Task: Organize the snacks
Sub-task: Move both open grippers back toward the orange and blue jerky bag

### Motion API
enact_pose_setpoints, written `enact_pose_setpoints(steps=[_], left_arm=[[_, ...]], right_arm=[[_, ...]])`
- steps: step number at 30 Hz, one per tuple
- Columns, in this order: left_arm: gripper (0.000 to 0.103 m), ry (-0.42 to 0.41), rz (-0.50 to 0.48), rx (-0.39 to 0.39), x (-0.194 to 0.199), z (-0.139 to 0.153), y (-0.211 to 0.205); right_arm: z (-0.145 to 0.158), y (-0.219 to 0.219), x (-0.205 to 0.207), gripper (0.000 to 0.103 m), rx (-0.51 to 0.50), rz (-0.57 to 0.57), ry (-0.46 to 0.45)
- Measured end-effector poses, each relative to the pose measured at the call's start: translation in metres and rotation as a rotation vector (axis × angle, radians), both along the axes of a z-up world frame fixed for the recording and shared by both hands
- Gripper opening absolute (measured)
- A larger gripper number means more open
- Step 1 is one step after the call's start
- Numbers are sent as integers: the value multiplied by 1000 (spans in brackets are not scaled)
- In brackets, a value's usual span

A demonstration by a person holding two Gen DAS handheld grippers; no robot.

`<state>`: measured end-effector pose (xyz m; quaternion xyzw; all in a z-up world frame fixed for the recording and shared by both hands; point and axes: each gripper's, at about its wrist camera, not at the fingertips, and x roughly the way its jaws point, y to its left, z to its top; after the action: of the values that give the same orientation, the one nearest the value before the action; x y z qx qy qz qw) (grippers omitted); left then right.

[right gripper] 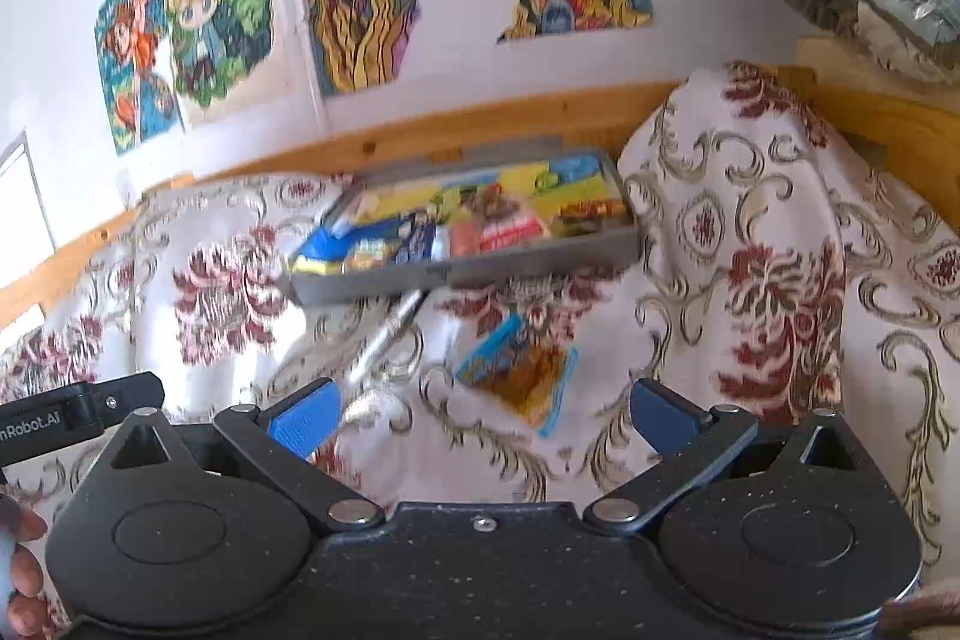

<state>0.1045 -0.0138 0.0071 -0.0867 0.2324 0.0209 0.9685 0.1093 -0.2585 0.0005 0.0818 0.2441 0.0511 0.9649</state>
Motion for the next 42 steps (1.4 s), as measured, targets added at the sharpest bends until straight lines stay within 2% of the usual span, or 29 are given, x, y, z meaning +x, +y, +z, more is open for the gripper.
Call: enact_pose_setpoints(steps=[14, 27, 35, 42], left_arm=[[103, 78, -28, 55, -13, -29, 15], [103, 153, -110, 109, 13, -40, 18], [103, 152, -124, 116, 32, -48, 19], [103, 92, -108, 168, 48, -51, 20]], right_arm=[[-14, 22, 5, 102, -96, 49, 116], [-22, 31, 18, 102, -143, 69, 193], [-22, 30, 37, 102, -140, 89, 228], [-25, 30, 60, 102, -205, 98, 234]])
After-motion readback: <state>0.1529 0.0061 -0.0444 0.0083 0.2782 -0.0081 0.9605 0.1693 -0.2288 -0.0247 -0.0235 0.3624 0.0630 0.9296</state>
